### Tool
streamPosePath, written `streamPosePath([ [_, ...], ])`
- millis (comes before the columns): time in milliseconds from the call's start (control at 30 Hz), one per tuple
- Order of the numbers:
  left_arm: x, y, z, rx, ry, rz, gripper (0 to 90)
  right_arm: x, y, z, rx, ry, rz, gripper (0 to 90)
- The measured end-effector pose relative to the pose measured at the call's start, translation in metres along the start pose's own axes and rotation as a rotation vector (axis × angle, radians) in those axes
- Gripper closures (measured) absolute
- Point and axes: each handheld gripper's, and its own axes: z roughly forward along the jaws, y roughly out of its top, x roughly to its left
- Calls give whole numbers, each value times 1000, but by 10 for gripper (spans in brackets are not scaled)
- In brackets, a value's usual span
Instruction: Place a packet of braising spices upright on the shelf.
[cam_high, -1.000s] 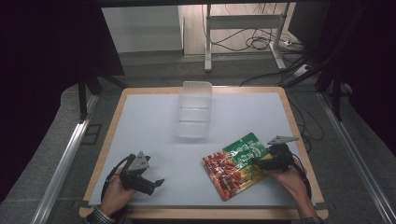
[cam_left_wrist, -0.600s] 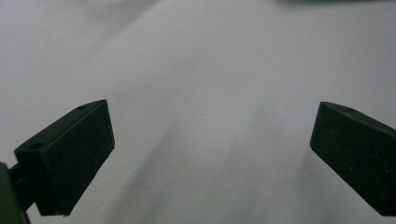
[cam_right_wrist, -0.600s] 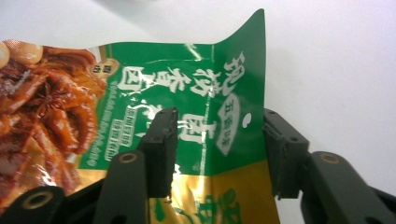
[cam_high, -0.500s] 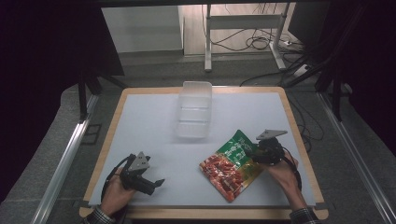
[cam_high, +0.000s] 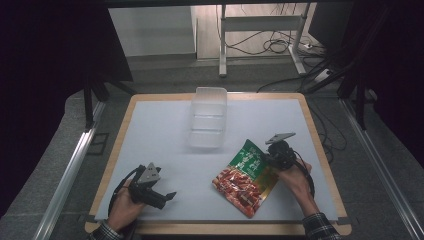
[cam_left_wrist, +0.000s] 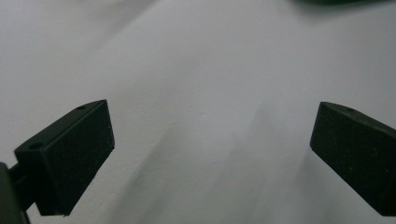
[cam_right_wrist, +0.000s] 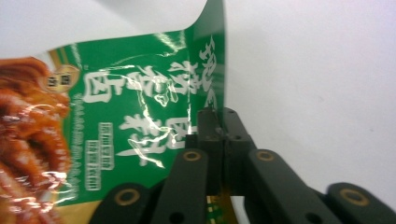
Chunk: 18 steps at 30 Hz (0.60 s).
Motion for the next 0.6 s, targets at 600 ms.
streamPosePath([
  [600,0,0,0,1,7,-3,0,4,21,-42,-72,75,15,889],
])
